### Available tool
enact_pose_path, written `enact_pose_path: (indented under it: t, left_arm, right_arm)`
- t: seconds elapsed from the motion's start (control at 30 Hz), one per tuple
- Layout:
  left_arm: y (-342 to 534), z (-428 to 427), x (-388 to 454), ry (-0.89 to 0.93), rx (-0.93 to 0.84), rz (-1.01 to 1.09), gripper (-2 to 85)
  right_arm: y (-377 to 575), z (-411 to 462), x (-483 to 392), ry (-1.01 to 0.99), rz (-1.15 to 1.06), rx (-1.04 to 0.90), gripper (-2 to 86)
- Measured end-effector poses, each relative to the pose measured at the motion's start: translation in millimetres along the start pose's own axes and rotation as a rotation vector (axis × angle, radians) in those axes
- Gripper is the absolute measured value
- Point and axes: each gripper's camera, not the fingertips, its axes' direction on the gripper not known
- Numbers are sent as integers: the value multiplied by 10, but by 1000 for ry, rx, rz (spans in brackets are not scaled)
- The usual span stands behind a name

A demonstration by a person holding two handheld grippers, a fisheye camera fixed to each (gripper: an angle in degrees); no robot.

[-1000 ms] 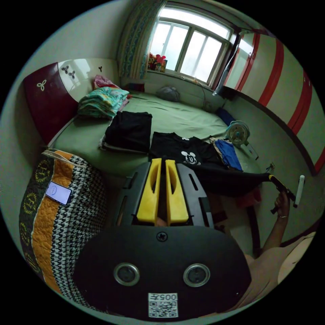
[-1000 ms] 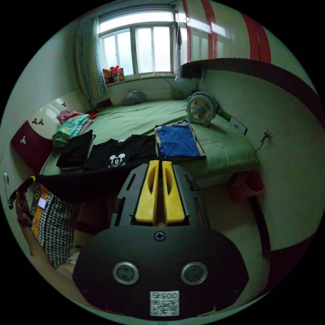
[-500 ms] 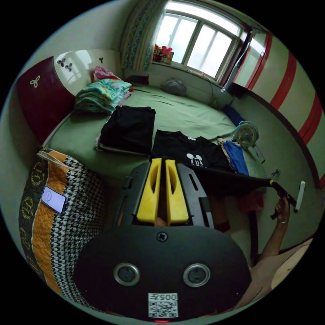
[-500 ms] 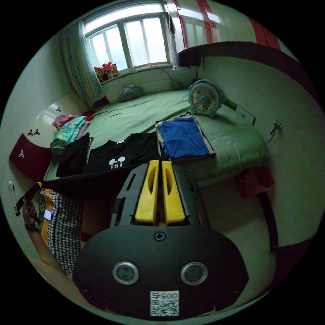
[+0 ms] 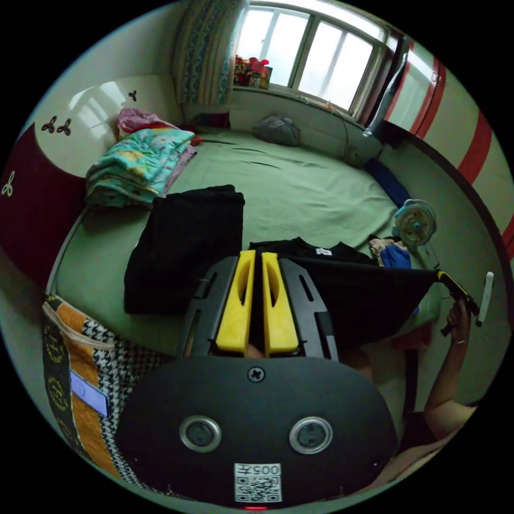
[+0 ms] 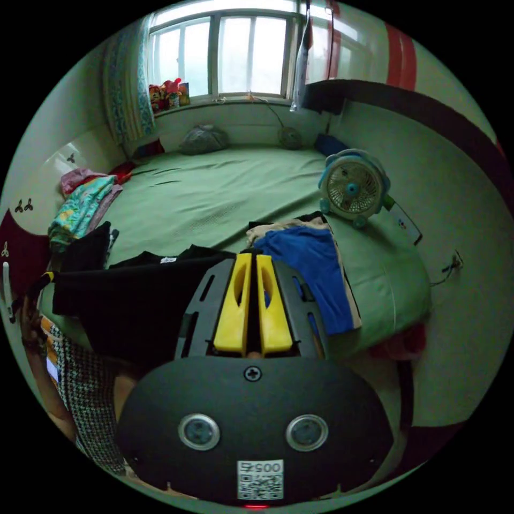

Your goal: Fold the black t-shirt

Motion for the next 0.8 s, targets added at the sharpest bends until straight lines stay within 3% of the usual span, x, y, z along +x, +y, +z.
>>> enact_pose_path:
  t: [0.13,0.23,0.53,0.7,0.8]
  left_arm:
    - [-542,1140,18,-5,-91,-54,30]
    - [-658,1715,28,-4,-109,-80,8]
    - [-198,2784,206,2,-209,12,1]
    - [154,3333,434,-5,-301,61,-1]
    - [221,3733,538,-14,-333,38,-2]
  right_arm:
    - [-482,1127,-156,-107,61,-116,36]
    - [-493,1567,-200,-57,105,-144,47]
    - [477,1916,-246,-141,-19,-228,71]
    - [904,2145,-209,-78,63,-302,81]
    - [952,2414,-248,-143,117,-336,85]
